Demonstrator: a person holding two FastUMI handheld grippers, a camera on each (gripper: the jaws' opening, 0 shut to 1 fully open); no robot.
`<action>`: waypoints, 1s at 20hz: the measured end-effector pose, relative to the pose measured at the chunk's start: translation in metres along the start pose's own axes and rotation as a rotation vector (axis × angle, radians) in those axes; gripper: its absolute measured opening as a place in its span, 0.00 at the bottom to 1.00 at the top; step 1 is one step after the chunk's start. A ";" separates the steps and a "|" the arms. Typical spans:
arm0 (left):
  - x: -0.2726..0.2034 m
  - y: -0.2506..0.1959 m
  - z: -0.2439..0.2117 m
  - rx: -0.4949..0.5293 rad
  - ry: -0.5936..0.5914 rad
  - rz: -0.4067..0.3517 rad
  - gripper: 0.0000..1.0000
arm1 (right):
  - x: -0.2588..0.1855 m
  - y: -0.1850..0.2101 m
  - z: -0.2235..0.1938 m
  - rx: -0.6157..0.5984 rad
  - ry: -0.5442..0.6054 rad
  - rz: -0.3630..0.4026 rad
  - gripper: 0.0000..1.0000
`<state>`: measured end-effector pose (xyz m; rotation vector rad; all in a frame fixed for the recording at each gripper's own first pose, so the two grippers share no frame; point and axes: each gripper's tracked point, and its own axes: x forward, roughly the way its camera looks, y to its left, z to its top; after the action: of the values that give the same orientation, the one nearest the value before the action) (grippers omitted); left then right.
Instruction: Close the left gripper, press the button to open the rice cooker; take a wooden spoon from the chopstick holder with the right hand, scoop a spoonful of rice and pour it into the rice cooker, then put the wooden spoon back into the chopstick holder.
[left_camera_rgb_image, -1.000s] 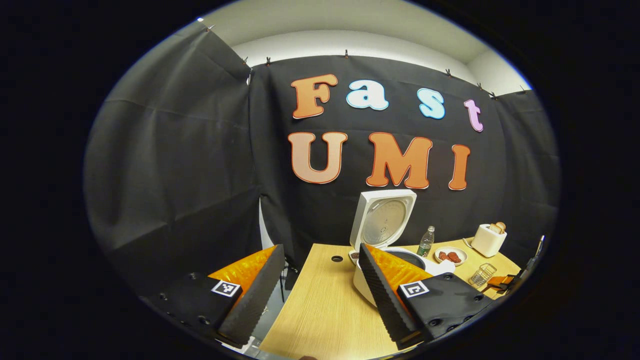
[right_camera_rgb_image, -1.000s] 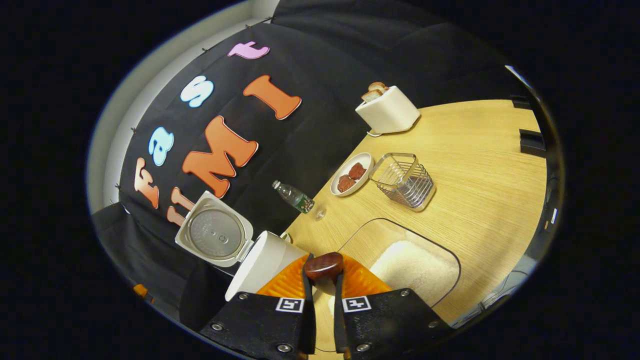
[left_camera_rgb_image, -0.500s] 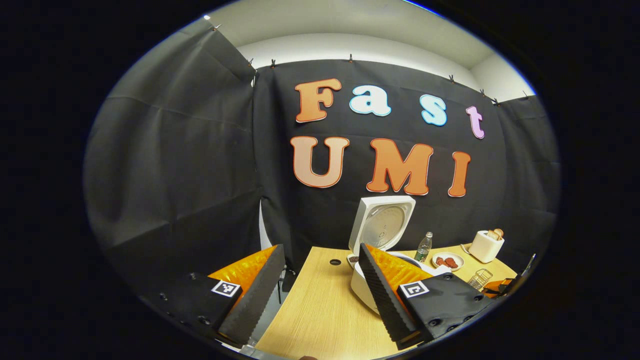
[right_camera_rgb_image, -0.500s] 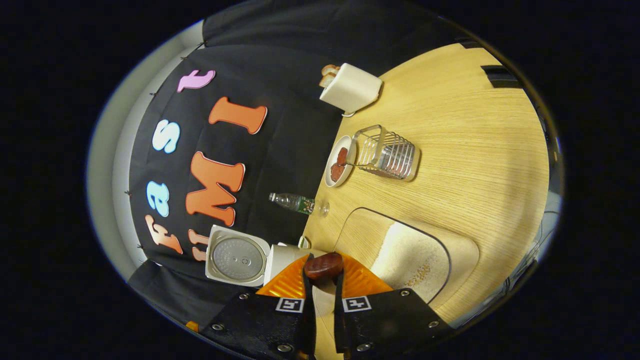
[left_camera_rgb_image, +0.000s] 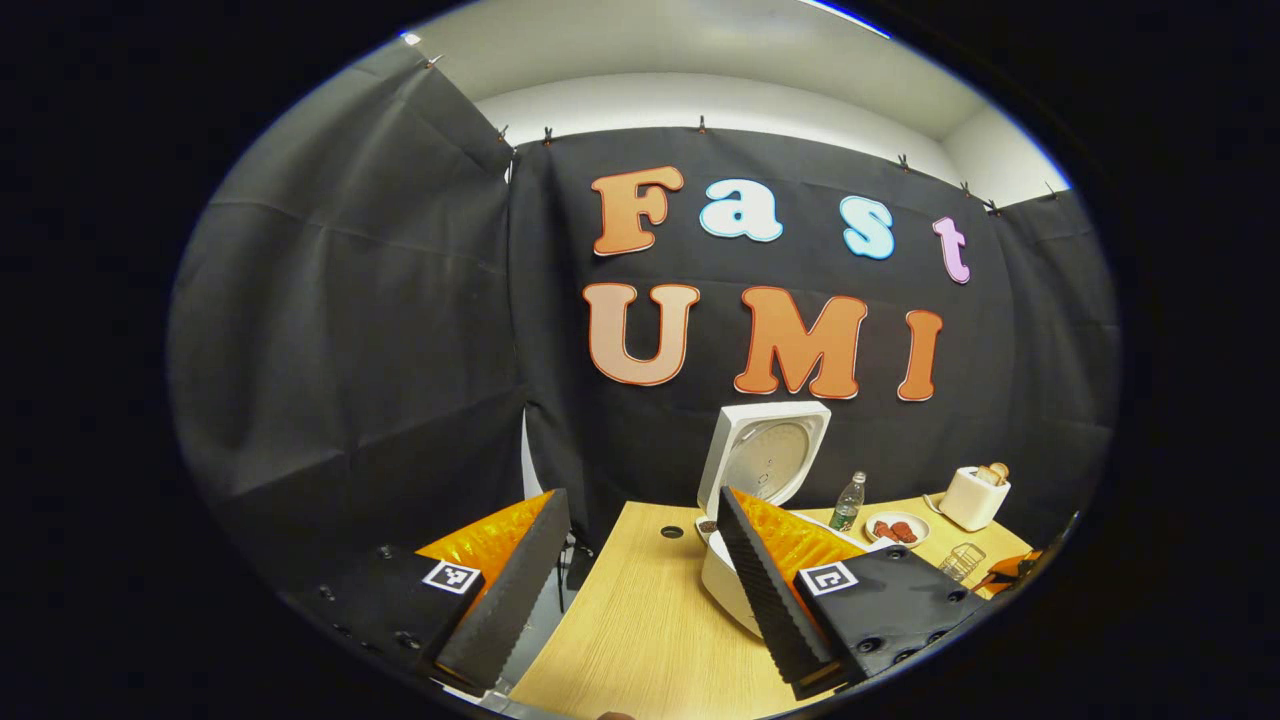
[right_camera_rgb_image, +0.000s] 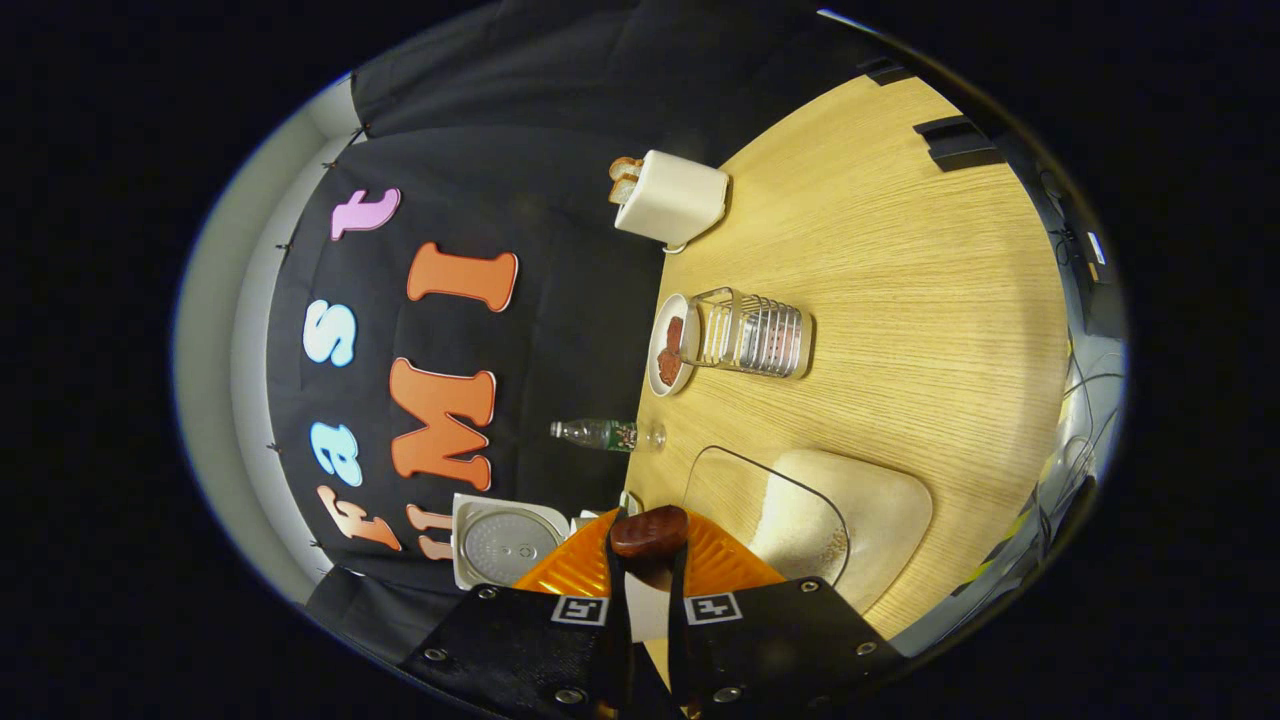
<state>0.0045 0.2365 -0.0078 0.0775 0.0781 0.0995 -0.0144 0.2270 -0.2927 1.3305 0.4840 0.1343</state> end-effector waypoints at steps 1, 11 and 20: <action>0.000 -0.003 0.000 0.001 -0.001 -0.002 1.00 | 0.000 0.004 0.003 0.014 -0.005 0.011 0.13; 0.004 -0.006 0.003 -0.010 -0.011 0.003 1.00 | -0.001 0.042 0.001 0.142 0.029 0.079 0.13; 0.004 0.003 0.004 -0.024 -0.012 0.021 1.00 | 0.011 0.111 -0.014 0.173 0.093 0.155 0.09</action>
<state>0.0088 0.2394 -0.0043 0.0550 0.0639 0.1209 0.0096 0.2711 -0.1923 1.5370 0.4787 0.2885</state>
